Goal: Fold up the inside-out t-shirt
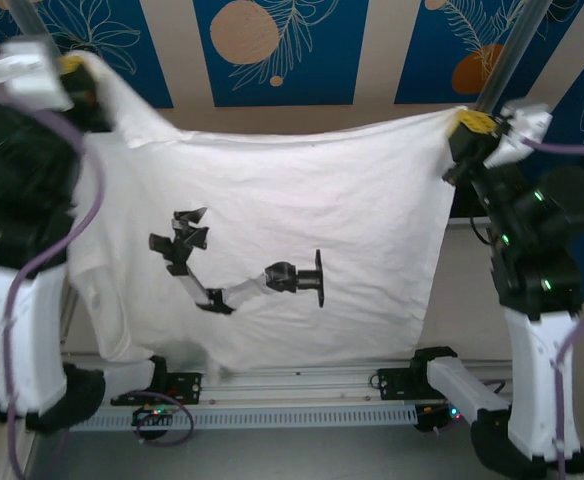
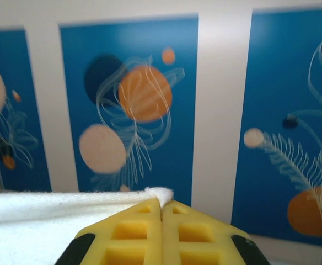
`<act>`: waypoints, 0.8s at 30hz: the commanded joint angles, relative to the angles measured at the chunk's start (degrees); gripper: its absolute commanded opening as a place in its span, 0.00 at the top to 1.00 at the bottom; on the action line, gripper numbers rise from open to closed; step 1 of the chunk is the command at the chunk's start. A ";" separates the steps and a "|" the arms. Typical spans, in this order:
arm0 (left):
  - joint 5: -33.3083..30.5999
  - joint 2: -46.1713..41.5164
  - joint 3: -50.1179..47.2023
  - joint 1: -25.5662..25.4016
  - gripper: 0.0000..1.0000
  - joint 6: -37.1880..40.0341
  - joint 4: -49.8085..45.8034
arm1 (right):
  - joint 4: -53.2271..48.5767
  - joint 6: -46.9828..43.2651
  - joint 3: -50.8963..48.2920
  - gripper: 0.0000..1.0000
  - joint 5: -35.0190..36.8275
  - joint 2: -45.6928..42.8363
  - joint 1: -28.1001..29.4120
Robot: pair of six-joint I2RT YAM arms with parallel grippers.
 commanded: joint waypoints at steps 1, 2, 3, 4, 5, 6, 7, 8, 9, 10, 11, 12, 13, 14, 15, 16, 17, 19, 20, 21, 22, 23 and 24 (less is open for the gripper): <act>-1.73 7.05 -5.24 1.88 1.00 1.35 4.46 | 5.45 -1.36 -4.99 1.00 1.70 6.91 -0.31; -1.18 9.23 -6.99 2.60 1.00 0.99 6.31 | 7.46 -0.66 -6.51 1.00 1.25 9.61 -0.32; -0.72 11.66 -8.70 3.30 1.00 0.55 8.16 | 9.41 -0.08 -7.82 1.00 1.00 12.71 -0.32; -0.19 14.05 -10.00 3.98 1.00 0.07 9.79 | 11.67 0.74 -8.91 1.00 0.84 15.69 -0.32; 0.41 17.01 -11.52 4.71 0.99 -0.39 12.02 | 14.29 1.49 -9.90 1.00 0.83 19.56 -0.26; 1.21 20.26 -12.80 5.27 0.96 -0.73 14.34 | 16.32 2.53 -9.84 1.00 0.63 24.49 -0.23; 1.63 23.76 -13.19 5.69 0.91 -1.12 16.04 | 17.55 3.73 -8.99 1.00 0.00 29.33 -0.20; 2.31 28.09 -12.57 6.00 0.89 -1.33 17.16 | 18.96 4.57 -7.13 1.00 -0.02 35.36 0.13; 2.49 32.77 -10.95 6.16 0.89 -1.33 17.97 | 19.18 5.14 -3.67 0.99 0.41 42.30 0.61; 2.51 37.33 -8.70 6.26 0.89 -1.14 18.23 | 18.18 5.85 0.54 0.97 0.97 48.37 0.91; 2.51 42.64 -4.52 6.41 0.86 -1.07 17.07 | 15.70 6.67 6.17 0.92 1.43 54.98 1.16; 2.75 47.83 1.41 6.61 0.81 -1.45 13.97 | 12.75 7.67 11.83 0.88 2.16 61.03 1.33; 3.15 52.36 6.83 6.79 0.73 -1.96 10.31 | 10.94 8.22 15.60 0.83 2.70 65.05 1.43; 3.98 56.75 13.44 6.90 0.65 -2.76 5.64 | 8.90 8.86 19.35 0.77 3.02 68.54 1.42; 4.49 60.04 18.76 7.05 0.58 -3.70 1.66 | 7.06 9.43 21.67 0.72 3.03 70.75 1.44; 4.69 61.67 21.53 7.05 0.53 -4.80 -1.33 | 6.22 9.37 22.40 0.69 3.18 71.48 1.59; 5.59 61.86 22.35 6.98 0.49 -5.81 -3.13 | 5.46 9.04 22.15 0.68 3.42 71.28 1.80; 7.45 58.57 17.93 6.98 0.43 -8.12 -3.54 | 3.92 8.60 19.47 0.66 3.94 69.09 2.43; 8.54 55.37 13.14 6.97 0.40 -10.32 -2.95 | 2.42 8.77 17.13 0.65 4.24 66.96 2.82; 10.94 51.23 6.80 6.97 0.38 -12.47 -1.18 | 0.93 9.48 13.99 0.64 4.43 64.32 3.15; 13.02 46.77 0.08 6.89 0.37 -14.91 1.32 | -0.20 10.52 10.55 0.64 4.42 61.88 3.51; 15.50 41.34 -8.78 6.70 0.36 -17.88 4.78 | -1.79 12.24 6.31 0.63 4.35 58.64 3.92; 18.39 35.92 -18.15 6.48 0.35 -20.83 9.07 | -3.32 13.90 1.69 0.62 4.66 55.33 4.39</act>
